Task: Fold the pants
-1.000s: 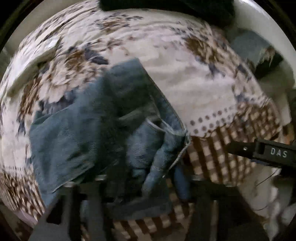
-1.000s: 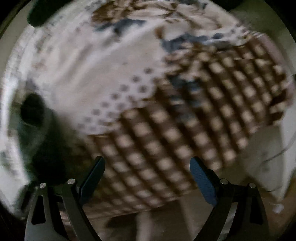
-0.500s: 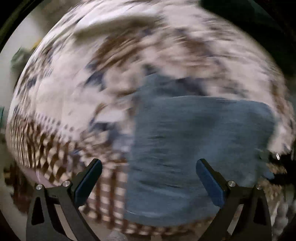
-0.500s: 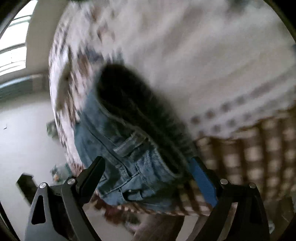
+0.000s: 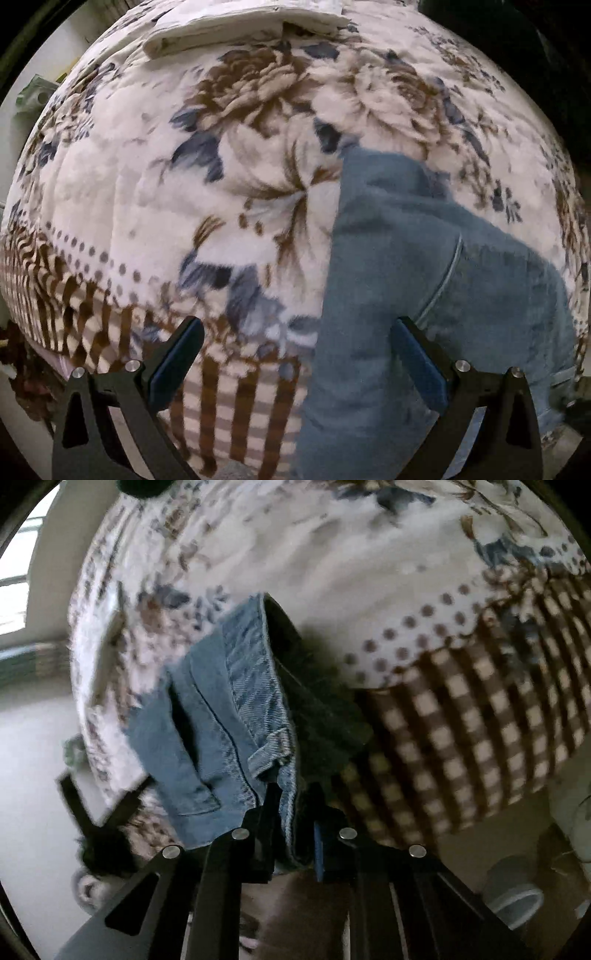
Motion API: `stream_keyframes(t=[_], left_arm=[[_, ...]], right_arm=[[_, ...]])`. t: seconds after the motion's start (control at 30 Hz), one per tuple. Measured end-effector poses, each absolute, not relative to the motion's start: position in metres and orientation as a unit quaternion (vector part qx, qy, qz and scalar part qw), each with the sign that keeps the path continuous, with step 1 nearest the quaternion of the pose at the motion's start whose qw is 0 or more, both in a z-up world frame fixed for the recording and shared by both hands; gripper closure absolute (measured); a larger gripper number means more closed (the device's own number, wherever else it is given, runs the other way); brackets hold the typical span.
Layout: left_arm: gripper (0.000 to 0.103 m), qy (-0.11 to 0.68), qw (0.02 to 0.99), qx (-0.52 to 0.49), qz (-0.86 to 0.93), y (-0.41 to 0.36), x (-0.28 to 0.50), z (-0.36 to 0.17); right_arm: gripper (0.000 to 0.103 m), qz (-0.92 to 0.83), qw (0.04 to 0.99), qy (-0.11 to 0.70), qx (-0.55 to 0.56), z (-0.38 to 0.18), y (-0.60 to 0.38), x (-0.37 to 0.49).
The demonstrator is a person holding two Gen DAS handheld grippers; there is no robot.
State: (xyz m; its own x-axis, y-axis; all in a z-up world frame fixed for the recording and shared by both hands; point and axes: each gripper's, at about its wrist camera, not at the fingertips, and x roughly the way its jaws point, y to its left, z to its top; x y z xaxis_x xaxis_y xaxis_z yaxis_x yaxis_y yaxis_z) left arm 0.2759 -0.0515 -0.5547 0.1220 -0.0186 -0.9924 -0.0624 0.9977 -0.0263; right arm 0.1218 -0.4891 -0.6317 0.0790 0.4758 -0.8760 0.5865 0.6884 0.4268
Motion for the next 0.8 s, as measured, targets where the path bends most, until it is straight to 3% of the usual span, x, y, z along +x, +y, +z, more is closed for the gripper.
stream_keyframes(t=[0.07, 0.17, 0.27, 0.33, 0.37, 0.4, 0.43, 0.5, 0.63, 0.7, 0.8], left_arm=[[0.0, 0.663, 0.747, -0.051, 0.011, -0.05, 0.29, -0.558], [0.0, 0.664, 0.744, -0.072, 0.007, -0.049, 0.313, -0.565], [0.0, 0.666, 0.739, -0.097, 0.004, -0.052, 0.333, -0.574], [0.003, 0.667, 0.734, -0.128, -0.009, -0.055, 0.345, -0.584], [0.009, 0.673, 0.727, -0.134, -0.024, -0.059, 0.353, -0.594], [0.045, 0.675, 0.724, -0.136, -0.038, -0.063, 0.36, -0.601], [0.067, 0.678, 0.72, -0.141, -0.052, -0.067, 0.364, -0.607], [0.07, 0.679, 0.717, -0.148, -0.052, -0.069, 0.372, -0.614], [0.073, 0.676, 0.69, -0.256, -0.038, -0.04, 0.377, -0.629], [0.073, 0.674, 0.674, -0.302, -0.035, -0.028, 0.377, -0.635], [0.071, 0.665, 0.664, -0.341, -0.035, -0.022, 0.377, -0.63]], right_arm=[[0.084, -0.039, 0.59, 0.71, 0.383, -0.657, -0.483, 0.125], [0.053, -0.047, 0.548, 0.752, 0.364, -0.693, -0.482, 0.128], [0.051, -0.04, 0.552, 0.722, 0.415, -0.686, -0.501, 0.133], [0.037, -0.049, 0.588, 0.699, 0.405, -0.669, -0.515, 0.142], [0.031, -0.049, 0.602, 0.689, 0.401, -0.665, -0.52, 0.146], [0.031, -0.043, 0.616, 0.678, 0.398, -0.662, -0.524, 0.153], [0.031, -0.038, 0.621, 0.675, 0.397, -0.664, -0.525, 0.16], [0.031, -0.024, 0.622, 0.672, 0.401, -0.675, -0.524, 0.179], [0.032, 0.023, 0.613, 0.679, 0.402, -0.71, -0.508, 0.213], [0.067, 0.03, 0.616, 0.676, 0.403, -0.72, -0.498, 0.221], [0.075, -0.017, 0.625, 0.68, 0.382, -0.717, -0.494, 0.23]])
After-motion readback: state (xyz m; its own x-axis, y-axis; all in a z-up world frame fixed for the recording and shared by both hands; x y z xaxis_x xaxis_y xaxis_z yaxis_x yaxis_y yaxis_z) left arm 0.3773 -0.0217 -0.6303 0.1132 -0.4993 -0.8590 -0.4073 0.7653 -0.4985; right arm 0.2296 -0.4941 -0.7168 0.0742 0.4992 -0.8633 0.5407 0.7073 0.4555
